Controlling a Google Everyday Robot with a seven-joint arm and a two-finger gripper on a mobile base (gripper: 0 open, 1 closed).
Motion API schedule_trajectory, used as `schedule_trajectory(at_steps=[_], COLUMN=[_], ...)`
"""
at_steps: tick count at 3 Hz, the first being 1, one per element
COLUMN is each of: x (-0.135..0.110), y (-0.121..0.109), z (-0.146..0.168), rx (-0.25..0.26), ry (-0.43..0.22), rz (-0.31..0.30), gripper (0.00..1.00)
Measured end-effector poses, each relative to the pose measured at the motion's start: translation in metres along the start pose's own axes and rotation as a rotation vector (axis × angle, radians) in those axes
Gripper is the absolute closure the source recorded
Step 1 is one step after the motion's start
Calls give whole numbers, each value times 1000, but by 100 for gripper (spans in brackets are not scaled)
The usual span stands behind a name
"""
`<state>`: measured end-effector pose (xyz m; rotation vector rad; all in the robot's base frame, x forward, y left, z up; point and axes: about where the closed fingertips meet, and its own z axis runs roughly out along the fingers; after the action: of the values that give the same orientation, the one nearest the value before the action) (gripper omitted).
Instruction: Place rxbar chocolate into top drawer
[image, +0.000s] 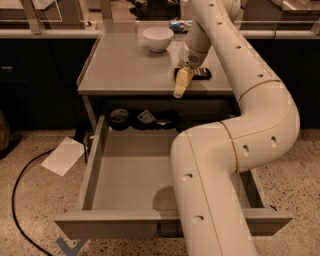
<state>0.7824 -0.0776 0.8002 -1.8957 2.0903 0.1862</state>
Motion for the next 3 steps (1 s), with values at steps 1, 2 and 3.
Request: schedule_trajectory(at_steps=[1,2,3], x=[-2,-7,-8], y=[-5,-8,-8], z=[0,-5,-15], rx=[21,36,52], ry=[-7,-14,-22], rz=[0,-6,-10], gripper=[0,0,0])
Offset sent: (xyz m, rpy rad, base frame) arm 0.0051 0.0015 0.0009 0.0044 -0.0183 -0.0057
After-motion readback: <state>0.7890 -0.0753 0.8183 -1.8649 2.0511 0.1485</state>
